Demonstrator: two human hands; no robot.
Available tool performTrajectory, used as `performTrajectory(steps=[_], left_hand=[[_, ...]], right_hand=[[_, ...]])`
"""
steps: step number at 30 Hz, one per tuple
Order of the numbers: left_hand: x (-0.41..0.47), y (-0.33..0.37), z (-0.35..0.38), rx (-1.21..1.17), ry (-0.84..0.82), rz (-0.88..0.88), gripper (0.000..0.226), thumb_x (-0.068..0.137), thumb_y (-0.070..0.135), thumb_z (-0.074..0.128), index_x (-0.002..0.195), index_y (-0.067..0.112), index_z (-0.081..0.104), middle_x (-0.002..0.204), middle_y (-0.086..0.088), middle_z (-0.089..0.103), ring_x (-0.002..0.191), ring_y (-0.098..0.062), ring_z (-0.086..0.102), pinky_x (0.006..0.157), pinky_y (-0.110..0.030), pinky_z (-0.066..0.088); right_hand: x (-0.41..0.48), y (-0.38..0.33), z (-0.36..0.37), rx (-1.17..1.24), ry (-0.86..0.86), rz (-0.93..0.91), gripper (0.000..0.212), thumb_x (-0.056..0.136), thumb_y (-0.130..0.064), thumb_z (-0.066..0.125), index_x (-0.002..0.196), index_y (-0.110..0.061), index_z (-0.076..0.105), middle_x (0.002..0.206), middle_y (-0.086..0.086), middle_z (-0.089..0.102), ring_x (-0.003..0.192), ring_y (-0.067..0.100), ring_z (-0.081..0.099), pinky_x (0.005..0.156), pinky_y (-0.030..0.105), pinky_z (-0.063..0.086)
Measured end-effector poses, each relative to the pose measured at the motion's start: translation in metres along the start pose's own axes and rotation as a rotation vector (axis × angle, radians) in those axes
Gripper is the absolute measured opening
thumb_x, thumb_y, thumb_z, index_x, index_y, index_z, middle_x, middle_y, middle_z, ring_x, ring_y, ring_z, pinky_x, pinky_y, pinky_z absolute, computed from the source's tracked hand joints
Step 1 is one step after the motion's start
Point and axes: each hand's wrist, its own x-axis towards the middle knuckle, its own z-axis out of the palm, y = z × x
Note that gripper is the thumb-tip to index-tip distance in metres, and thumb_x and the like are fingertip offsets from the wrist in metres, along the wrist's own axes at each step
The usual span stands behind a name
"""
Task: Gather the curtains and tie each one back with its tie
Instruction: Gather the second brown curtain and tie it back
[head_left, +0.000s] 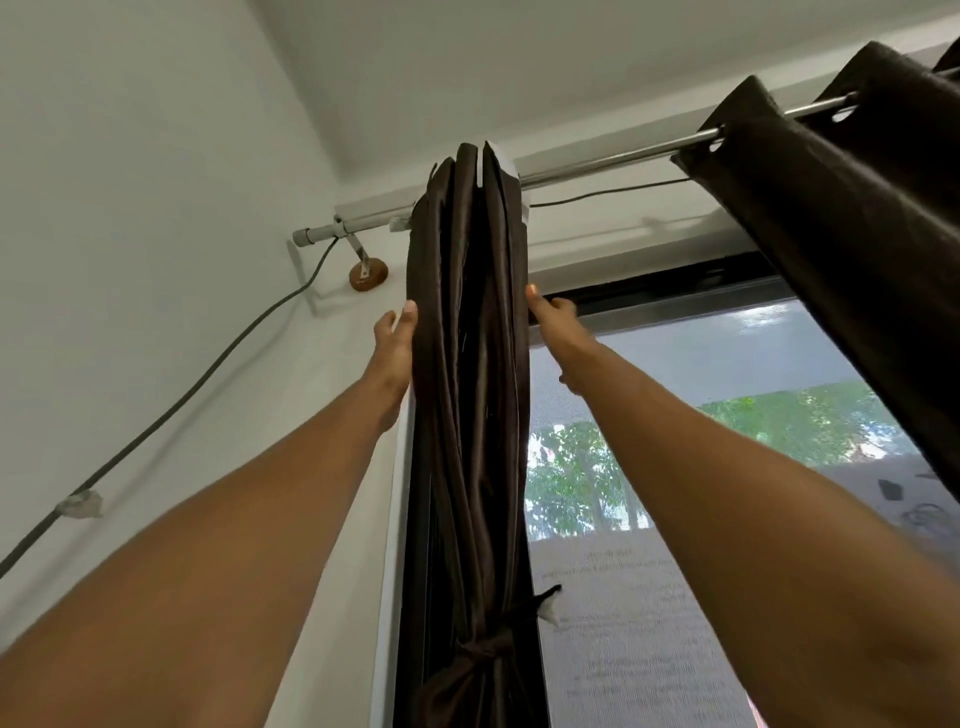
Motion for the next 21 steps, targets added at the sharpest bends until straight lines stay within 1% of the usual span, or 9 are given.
performTrajectory(steps=[1, 3, 5, 7, 11, 13, 15, 18, 21], left_hand=[[0.004, 0.0, 0.005, -0.075, -0.087, -0.059, 0.066, 0.096, 0.064, 0.025, 0.149, 0.025, 0.031, 0.151, -0.004, 0.039, 0.14, -0.025, 0.036, 0.111, -0.041, 0.031], [-0.001, 0.001, 0.022, -0.204, -0.237, -0.133, 0.069, 0.097, 0.064, 0.022, 0.144, 0.018, 0.043, 0.142, -0.013, 0.051, 0.131, -0.03, 0.048, 0.11, -0.045, 0.037], [-0.011, 0.003, 0.044, -0.199, -0.183, -0.1, 0.067, 0.1, 0.055, 0.021, 0.148, 0.011, 0.035, 0.152, -0.015, 0.038, 0.14, -0.031, 0.037, 0.116, -0.042, 0.029], [-0.025, -0.003, 0.051, -0.144, -0.072, -0.014, 0.06, 0.103, 0.046, 0.02, 0.151, 0.01, 0.024, 0.159, -0.01, 0.024, 0.146, -0.025, 0.024, 0.115, -0.032, 0.022], [-0.065, -0.027, 0.043, -0.194, -0.173, -0.186, 0.065, 0.1, 0.056, 0.018, 0.147, 0.015, 0.036, 0.151, -0.004, 0.04, 0.139, -0.023, 0.038, 0.096, -0.027, 0.038], [-0.083, -0.032, 0.039, -0.178, -0.178, -0.256, 0.066, 0.097, 0.061, 0.025, 0.143, 0.018, 0.044, 0.143, -0.005, 0.05, 0.129, -0.023, 0.049, 0.098, -0.031, 0.043], [-0.088, -0.025, 0.037, 0.035, -0.035, -0.124, 0.053, 0.1, 0.048, 0.036, 0.144, 0.019, 0.043, 0.141, -0.007, 0.052, 0.124, -0.022, 0.052, 0.105, -0.035, 0.04], [-0.088, 0.008, 0.038, 0.374, 0.242, 0.171, 0.05, 0.097, 0.032, 0.052, 0.144, 0.019, 0.042, 0.142, -0.007, 0.051, 0.129, -0.026, 0.048, 0.11, -0.038, 0.036], [-0.101, 0.053, 0.064, 0.361, 0.302, 0.339, 0.039, 0.091, 0.038, 0.054, 0.129, 0.028, 0.056, 0.122, 0.004, 0.062, 0.116, -0.019, 0.055, 0.095, -0.028, 0.04]], right_hand=[[0.002, -0.001, 0.01, 0.05, -0.078, 0.01, 0.066, 0.096, -0.055, 0.033, 0.15, -0.02, 0.016, 0.153, 0.012, 0.027, 0.135, 0.033, 0.032, 0.105, 0.047, 0.031], [0.002, 0.002, 0.04, 0.137, -0.22, 0.003, 0.061, 0.098, -0.051, 0.03, 0.149, -0.019, 0.022, 0.151, 0.011, 0.032, 0.137, 0.028, 0.034, 0.107, 0.038, 0.03], [-0.006, 0.009, 0.071, 0.19, -0.275, 0.014, 0.059, 0.098, -0.051, 0.03, 0.146, -0.015, 0.032, 0.147, 0.013, 0.04, 0.133, 0.028, 0.039, 0.11, 0.035, 0.032], [-0.017, 0.019, 0.086, 0.177, -0.26, 0.026, 0.061, 0.098, -0.054, 0.03, 0.147, -0.018, 0.029, 0.146, 0.013, 0.04, 0.132, 0.028, 0.04, 0.109, 0.035, 0.033], [-0.058, 0.058, 0.076, 0.126, -0.338, 0.002, 0.058, 0.098, -0.053, 0.026, 0.15, -0.028, 0.019, 0.15, 0.006, 0.036, 0.135, 0.023, 0.037, 0.107, 0.032, 0.03], [-0.08, 0.071, 0.061, 0.011, -0.437, 0.021, 0.057, 0.098, -0.053, 0.027, 0.15, -0.031, 0.017, 0.15, 0.004, 0.035, 0.136, 0.022, 0.036, 0.112, 0.036, 0.029], [-0.092, 0.072, 0.041, -0.167, -0.44, 0.012, 0.054, 0.098, -0.05, 0.033, 0.147, -0.025, 0.028, 0.146, 0.006, 0.042, 0.133, 0.023, 0.041, 0.112, 0.039, 0.032], [-0.104, 0.049, -0.008, -0.41, -0.213, -0.074, 0.04, 0.096, -0.039, 0.046, 0.127, -0.015, 0.056, 0.128, 0.01, 0.059, 0.121, 0.027, 0.051, 0.103, 0.039, 0.04], [-0.119, 0.017, -0.077, -0.531, -0.059, -0.165, 0.024, 0.091, -0.04, 0.053, 0.092, -0.019, 0.067, 0.09, 0.006, 0.067, 0.093, 0.028, 0.061, 0.085, 0.036, 0.05]])
